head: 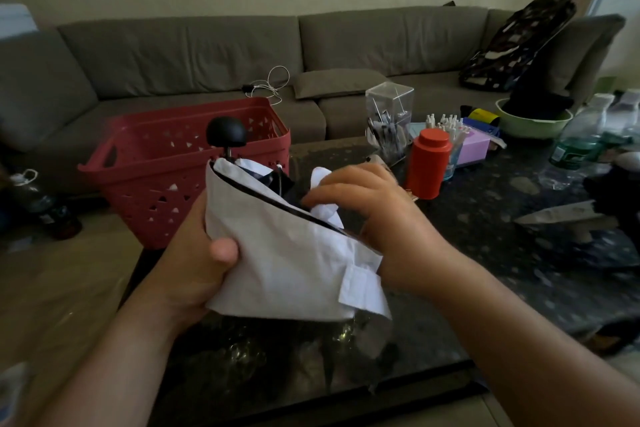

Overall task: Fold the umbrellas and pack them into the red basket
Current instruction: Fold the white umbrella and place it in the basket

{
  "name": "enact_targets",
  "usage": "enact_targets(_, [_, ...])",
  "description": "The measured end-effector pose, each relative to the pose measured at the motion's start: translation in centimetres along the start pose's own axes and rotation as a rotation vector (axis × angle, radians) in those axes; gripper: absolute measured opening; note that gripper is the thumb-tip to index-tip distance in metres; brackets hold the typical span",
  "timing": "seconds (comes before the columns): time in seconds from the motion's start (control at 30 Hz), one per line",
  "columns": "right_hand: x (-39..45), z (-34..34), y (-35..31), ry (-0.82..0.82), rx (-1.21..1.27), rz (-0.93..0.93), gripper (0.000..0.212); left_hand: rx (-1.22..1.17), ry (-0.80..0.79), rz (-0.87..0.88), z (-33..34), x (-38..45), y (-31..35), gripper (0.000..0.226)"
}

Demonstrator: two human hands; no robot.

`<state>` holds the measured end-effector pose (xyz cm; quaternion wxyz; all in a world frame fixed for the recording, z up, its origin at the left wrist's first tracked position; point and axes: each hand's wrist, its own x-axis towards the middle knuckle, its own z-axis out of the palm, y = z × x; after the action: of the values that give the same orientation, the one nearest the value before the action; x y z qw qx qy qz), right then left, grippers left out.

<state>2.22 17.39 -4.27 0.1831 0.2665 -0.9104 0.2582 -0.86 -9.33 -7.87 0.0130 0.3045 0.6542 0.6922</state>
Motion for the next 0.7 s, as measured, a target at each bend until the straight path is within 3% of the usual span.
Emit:
enact_targets(0.07, [0.2, 0.2, -0.2, 0.017, -0.010, 0.016, 0.070, 0.060, 0.051, -0.044, 0.5, 0.2, 0.6, 0.124])
enact_targets(0.13, [0.6, 0.2, -0.5, 0.041, -0.034, 0.003, 0.038, 0.061, 0.039, -0.030, 0.9, 0.0, 0.8, 0.112])
enact_targets(0.2, [0.5, 0.2, -0.6, 0.059, -0.090, -0.057, 0.025, 0.066, 0.021, -0.047, 1.1, 0.1, 0.9, 0.101])
enact_targets(0.3, [0.3, -0.3, -0.8, 0.003, -0.011, -0.088, 0.008, 0.039, 0.035, -0.068, 0.8, 0.2, 1.0, 0.111])
enact_targets(0.4, [0.1, -1.3, -1.6, -0.139, 0.303, 0.056, 0.021, 0.006, 0.102, -0.074, 0.1, 0.1, 0.8, 0.131])
enact_targets(0.47, [-0.1, -1.3, -1.9, -0.175, 0.429, 0.128, 0.017, 0.014, 0.109, -0.079, -0.1, 0.1, 0.6, 0.137])
enact_targets(0.6, [0.0, -1.5, -2.1, -0.133, 0.463, 0.162, 0.006, -0.015, 0.118, -0.133, 0.2, 0.0, 0.4, 0.129])
enact_targets(0.7, [0.1, -2.4, -1.3, -0.173, 0.414, 0.184, 0.033, -0.080, 0.139, -0.157, 0.4, -0.1, 0.4, 0.115])
